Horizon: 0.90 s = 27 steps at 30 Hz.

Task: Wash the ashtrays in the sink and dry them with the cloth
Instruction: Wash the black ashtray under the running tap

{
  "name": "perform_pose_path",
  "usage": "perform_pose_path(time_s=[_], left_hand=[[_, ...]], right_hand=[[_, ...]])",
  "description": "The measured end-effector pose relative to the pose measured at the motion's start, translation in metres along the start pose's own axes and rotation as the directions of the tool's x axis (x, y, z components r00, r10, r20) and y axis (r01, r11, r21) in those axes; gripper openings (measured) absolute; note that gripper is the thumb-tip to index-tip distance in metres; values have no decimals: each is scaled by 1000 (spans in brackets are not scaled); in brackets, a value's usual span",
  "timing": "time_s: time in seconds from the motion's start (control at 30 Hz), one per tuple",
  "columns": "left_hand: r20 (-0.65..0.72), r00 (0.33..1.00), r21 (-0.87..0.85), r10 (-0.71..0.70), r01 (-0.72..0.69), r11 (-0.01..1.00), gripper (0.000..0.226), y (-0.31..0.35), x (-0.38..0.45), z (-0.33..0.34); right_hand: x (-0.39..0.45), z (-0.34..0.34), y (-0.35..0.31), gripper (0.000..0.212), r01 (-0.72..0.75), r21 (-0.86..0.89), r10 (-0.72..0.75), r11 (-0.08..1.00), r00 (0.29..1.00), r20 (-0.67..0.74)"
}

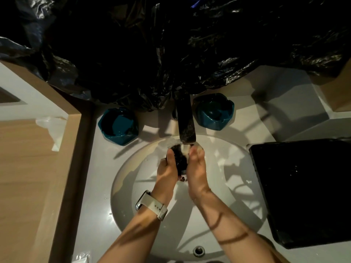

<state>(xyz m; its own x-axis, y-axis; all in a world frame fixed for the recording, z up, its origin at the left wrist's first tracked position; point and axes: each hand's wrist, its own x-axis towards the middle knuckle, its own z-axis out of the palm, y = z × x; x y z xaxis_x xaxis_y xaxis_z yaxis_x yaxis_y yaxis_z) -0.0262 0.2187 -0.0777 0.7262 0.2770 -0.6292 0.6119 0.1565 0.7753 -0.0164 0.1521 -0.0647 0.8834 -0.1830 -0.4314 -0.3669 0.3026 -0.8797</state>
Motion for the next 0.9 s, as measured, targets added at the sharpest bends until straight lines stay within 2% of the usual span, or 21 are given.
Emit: perform_pose_path(time_s=[0.07,0.17,0.27,0.37,0.53,0.6,0.67,0.7,0.8,0.9], left_hand=[[-14,1000,10,-4,4,1000,54,6,2,0],[-31,999,19,8,-7,1000,61,16,10,0],[-26,1000,87,11,-9,996,64,17,16,-1],[21,999,243,28,-32,969,63,21,12,-6],[234,971,393,-51,-47,918,56,25,3,-21],[249,967,333,-54,-33,942,67,24,4,-24],[235,971,142,-31,-2,990,81,23,4,-27],[244,969,38,-36,27,999,81,20,4,-29],[385,922,-161,-36,106,981,51,12,-2,-36],[492,871,-273,-16,172,947,42,6,-9,-39]], right_hand=[[2,-1,2,30,-35,15,34,999,998,51],[-19,8,18,41,92,-3,-91,996,988,128],[-27,10,21,46,3,31,-7,1000,991,131],[-7,-2,4,33,5,-119,8,993,993,115],[29,-20,-22,23,-51,-393,169,918,948,271],[31,-22,-22,26,-54,-415,181,908,945,272],[30,-20,-22,26,-76,-338,148,938,970,193],[30,-18,-22,25,-117,-265,155,957,980,128],[34,-21,-18,23,-238,-84,237,968,971,-16],[31,-26,-14,28,-243,43,242,969,970,23]])
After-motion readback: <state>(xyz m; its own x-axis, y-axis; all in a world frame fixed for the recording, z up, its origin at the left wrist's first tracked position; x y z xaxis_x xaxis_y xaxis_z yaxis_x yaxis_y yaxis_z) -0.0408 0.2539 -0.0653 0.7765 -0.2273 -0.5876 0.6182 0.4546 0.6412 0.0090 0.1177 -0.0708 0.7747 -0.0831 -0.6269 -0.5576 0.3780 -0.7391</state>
